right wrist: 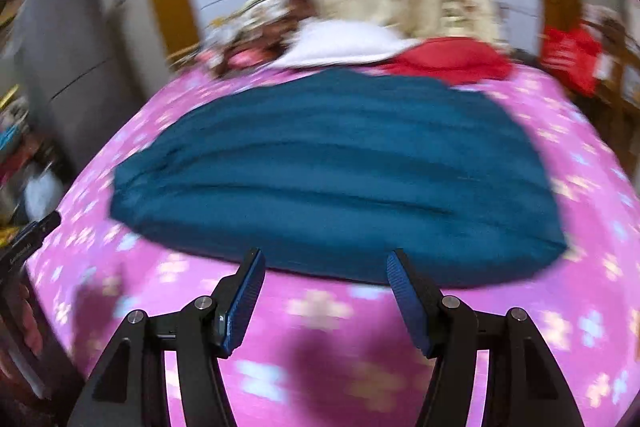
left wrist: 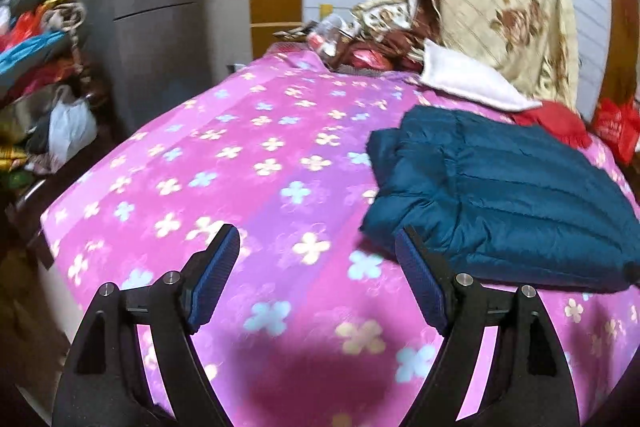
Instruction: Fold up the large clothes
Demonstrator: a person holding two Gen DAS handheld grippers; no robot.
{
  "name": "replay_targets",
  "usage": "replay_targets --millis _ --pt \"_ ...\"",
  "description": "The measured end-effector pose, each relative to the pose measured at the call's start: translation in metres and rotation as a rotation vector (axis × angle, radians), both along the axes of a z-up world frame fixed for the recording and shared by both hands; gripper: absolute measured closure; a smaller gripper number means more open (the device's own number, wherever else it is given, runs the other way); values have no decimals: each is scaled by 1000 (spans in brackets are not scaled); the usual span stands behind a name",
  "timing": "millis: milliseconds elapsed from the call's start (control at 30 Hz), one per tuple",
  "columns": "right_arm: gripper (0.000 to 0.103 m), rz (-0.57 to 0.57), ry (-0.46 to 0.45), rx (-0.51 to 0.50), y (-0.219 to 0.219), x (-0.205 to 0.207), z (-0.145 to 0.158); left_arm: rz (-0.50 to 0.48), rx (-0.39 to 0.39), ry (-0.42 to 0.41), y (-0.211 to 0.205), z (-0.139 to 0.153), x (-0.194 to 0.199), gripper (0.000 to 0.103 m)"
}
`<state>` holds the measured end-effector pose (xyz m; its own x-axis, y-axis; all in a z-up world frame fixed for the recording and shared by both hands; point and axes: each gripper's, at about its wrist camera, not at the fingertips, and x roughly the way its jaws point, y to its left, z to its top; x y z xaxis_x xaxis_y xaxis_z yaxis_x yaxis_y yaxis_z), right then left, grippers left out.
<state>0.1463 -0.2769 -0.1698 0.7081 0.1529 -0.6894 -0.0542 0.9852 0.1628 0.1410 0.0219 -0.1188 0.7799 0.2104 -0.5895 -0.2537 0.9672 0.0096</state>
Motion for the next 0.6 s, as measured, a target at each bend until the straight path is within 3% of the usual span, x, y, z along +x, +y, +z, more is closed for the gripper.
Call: replay_targets --millis 167,333,433,600 --pt "42 107 62 0 79 55 -20 35 43 -94 6 13 -28 22" --pt "42 128 129 -67 122 97 -44 14 23 -107 11 24 -38 22" --pt "42 133 121 -33 121 93 -36 -5 22 -87 9 27 -39 22" --pt "42 89 53 -15 87 37 -10 -37 -2 -76 -3 31 -45 22"
